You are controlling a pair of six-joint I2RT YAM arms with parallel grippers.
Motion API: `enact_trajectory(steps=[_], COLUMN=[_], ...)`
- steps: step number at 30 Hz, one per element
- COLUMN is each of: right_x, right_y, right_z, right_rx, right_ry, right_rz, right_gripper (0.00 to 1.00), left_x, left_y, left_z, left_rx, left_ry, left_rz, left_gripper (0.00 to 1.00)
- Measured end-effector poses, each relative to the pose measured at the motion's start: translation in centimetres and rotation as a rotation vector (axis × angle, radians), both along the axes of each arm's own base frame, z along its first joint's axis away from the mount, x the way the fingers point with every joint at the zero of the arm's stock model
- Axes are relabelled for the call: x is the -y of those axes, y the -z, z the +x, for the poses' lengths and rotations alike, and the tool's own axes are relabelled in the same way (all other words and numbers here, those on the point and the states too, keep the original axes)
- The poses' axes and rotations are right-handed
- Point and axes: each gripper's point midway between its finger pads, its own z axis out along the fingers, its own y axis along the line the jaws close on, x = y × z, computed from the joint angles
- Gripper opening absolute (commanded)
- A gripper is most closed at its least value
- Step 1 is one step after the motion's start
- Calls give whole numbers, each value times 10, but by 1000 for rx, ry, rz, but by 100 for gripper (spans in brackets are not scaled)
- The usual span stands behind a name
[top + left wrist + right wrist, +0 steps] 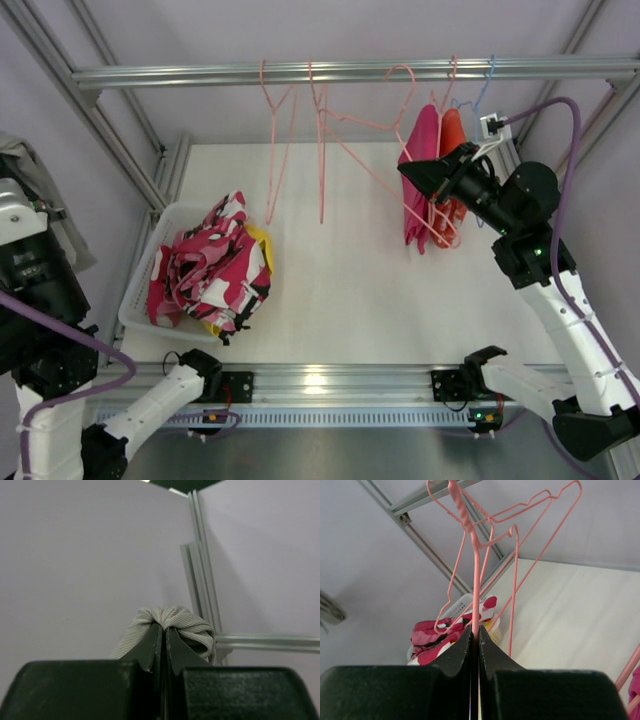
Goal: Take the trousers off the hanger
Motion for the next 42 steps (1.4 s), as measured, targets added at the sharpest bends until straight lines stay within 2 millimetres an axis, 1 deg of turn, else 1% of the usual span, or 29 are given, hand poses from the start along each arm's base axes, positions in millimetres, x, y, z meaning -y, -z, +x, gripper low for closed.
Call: enact_trajectory(steps=[2,4,6,10,12,13,17,23,25,29,30,32,33,36,37,38,39,40,42], right_x=[-1,-3,-5,-8,-8,-8,-8,-9,-10,-10,-10,-10,-11,-11,-11,-11,-12,-12,-13], right_y=[-1,1,3,7,8,8,8,10,11,11,11,11,11,10,10,10,11,11,11], right_z=[1,2,2,4,5,5,5,6,7,6,6,5,5,4,3,3,3,3,2], right_rx=[0,-7,-13,-25,-27,-27,-28,-35,-37,-37,-37,-36,-36,-34,-33,-34,-35,-35,-34], right_ry=[-3,-9,-16,-22,-22,-23,-23,-26,-27,-31,-33,-36,-38,-39,-41,-41,-43,-44,-44], right_rz=[-1,-4,-7,-12,-13,-13,-14,-17,-18,-18,-18,-19,-18,-18,-17,-18,-18,-18,-21], right_gripper=[0,0,0,0,0,0,0,0,0,0,0,0,0,0,0,0,0,0,0], left_x=[-7,-11,-13,-12,-11,-12,-11,-8,-6,3,6,14,18,33,40,47,53,59,71], left_y=[21,48,80,155,187,212,247,265,277,310,319,337,346,373,382,390,396,401,408], left_z=[1,8,15,36,44,50,59,69,74,86,89,94,95,100,102,105,107,109,112], left_rx=[-60,-137,-229,-410,-483,-540,-617,-675,-719,-847,-878,-937,-963,-1038,-1066,-1092,-1115,-1140,-1187], left_ry=[-54,-100,-137,-187,-203,-217,-233,-225,-216,-184,-168,-127,-104,-15,22,55,87,117,169], left_rz=[-4,4,21,58,72,79,83,54,41,40,36,29,18,-15,-33,-45,-58,-71,-93], left_gripper=[0,0,0,0,0,0,0,0,0,0,2,14,26,36,46,52,56,64,70])
